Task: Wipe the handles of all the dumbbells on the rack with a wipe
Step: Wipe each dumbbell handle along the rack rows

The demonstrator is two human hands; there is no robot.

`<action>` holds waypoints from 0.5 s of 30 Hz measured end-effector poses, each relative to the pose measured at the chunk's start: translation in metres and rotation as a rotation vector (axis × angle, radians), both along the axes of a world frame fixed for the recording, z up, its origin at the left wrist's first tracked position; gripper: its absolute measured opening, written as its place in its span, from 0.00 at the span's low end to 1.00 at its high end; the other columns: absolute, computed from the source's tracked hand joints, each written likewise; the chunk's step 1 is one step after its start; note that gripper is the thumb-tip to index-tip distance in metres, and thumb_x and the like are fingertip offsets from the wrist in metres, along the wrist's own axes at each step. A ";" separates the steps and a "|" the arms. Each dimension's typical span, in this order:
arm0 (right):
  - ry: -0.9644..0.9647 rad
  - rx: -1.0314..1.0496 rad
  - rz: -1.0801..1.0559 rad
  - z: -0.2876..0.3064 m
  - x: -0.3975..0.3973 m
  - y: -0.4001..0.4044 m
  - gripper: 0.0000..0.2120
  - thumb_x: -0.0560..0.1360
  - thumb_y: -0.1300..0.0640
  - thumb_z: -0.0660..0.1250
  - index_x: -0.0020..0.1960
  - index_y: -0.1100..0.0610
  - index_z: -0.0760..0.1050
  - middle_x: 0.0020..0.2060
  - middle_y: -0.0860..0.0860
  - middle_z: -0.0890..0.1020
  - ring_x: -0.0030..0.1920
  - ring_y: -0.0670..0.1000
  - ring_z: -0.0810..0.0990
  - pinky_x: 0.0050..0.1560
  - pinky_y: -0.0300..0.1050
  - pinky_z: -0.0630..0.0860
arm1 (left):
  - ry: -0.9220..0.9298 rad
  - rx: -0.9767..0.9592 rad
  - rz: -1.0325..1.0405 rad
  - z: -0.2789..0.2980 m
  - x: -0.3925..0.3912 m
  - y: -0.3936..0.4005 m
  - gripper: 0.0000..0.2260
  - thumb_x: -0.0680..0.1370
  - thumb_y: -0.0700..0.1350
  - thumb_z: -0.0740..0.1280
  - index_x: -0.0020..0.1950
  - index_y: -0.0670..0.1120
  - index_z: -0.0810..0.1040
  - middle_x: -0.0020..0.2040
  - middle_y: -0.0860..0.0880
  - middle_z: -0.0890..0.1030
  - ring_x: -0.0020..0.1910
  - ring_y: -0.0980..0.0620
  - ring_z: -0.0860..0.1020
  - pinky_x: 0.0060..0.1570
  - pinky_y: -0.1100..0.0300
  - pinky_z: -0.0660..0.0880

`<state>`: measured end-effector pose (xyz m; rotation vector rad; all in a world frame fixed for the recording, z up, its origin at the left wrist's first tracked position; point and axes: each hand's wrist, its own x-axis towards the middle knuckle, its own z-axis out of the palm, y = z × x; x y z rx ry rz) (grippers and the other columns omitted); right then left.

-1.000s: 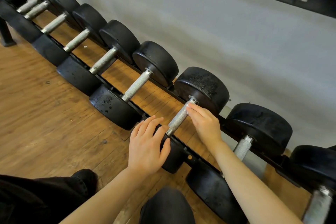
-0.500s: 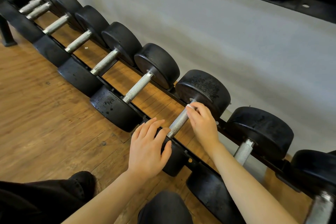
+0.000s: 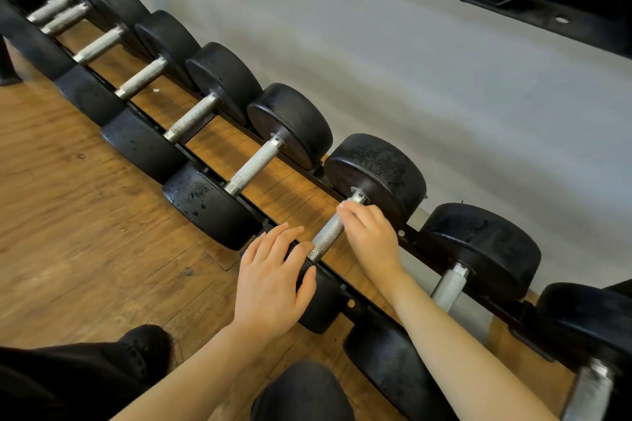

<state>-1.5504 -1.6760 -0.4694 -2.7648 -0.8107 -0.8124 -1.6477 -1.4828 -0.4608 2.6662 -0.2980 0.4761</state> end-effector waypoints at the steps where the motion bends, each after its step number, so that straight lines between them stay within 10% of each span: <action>1: 0.011 -0.026 0.058 0.000 -0.001 -0.001 0.19 0.69 0.62 0.73 0.60 0.61 0.78 0.55 0.55 0.81 0.49 0.53 0.79 0.44 0.46 0.80 | -0.004 -0.004 -0.003 0.000 0.000 0.000 0.16 0.78 0.54 0.57 0.59 0.52 0.79 0.65 0.51 0.77 0.71 0.49 0.68 0.70 0.51 0.58; 15: 0.170 -0.134 -0.129 0.025 0.015 0.000 0.23 0.68 0.61 0.76 0.62 0.60 0.77 0.59 0.55 0.81 0.55 0.55 0.81 0.41 0.47 0.81 | -0.020 -0.011 0.005 -0.002 0.001 0.000 0.16 0.77 0.54 0.58 0.58 0.52 0.80 0.65 0.51 0.77 0.70 0.49 0.69 0.68 0.50 0.61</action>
